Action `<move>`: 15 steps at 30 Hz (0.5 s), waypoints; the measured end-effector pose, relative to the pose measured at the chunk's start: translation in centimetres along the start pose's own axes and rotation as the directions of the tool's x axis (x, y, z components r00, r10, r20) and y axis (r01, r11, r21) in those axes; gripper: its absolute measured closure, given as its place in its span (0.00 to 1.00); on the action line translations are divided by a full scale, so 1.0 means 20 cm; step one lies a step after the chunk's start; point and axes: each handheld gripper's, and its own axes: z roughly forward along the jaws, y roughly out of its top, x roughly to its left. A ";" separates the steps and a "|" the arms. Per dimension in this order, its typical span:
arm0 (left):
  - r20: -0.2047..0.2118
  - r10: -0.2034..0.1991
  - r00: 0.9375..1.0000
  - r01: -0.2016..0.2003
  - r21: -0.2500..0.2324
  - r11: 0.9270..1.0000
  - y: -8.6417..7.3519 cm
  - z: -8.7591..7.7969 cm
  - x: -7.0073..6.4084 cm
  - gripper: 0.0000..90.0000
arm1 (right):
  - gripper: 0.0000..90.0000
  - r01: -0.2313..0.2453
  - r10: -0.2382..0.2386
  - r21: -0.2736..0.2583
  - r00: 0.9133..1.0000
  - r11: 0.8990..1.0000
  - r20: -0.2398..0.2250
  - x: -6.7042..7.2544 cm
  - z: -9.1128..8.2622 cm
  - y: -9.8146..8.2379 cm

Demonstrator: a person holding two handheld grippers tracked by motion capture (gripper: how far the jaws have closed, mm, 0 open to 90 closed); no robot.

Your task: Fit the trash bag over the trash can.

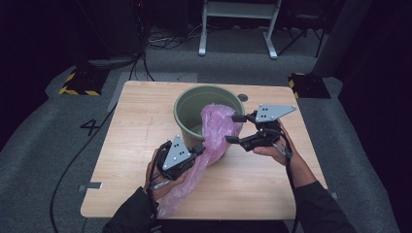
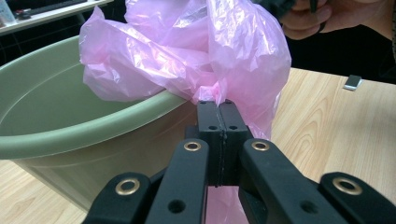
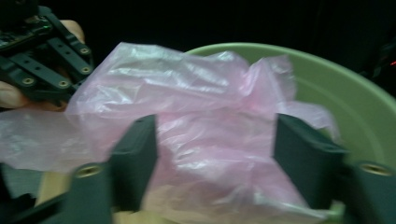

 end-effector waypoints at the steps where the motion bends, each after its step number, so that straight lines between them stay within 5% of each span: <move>1: 0.001 0.000 1.000 0.000 0.000 1.000 0.00 0.00 0.00 1.00 | 0.29 0.000 0.000 0.000 1.000 1.000 0.000 0.00 0.00 0.00; 3: 0.005 0.009 1.000 -0.009 0.001 1.000 0.01 0.00 0.00 1.00 | 0.31 0.005 -0.005 0.021 1.000 1.000 -0.005 0.00 0.01 0.00; 5: 0.009 0.011 1.000 -0.011 0.000 1.000 0.02 0.01 -0.01 1.00 | 0.56 0.030 -0.030 0.047 0.999 0.998 -0.010 0.01 0.03 0.00; 7: 0.010 0.013 1.000 -0.013 -0.002 1.000 0.02 0.01 -0.01 1.00 | 0.62 0.044 -0.043 0.053 0.999 0.998 -0.007 0.02 0.04 0.00; 15: 0.015 0.013 1.000 -0.012 -0.018 1.000 0.05 0.01 -0.02 1.00 | 0.99 0.110 -0.110 0.014 0.994 0.994 0.005 0.04 0.01 0.03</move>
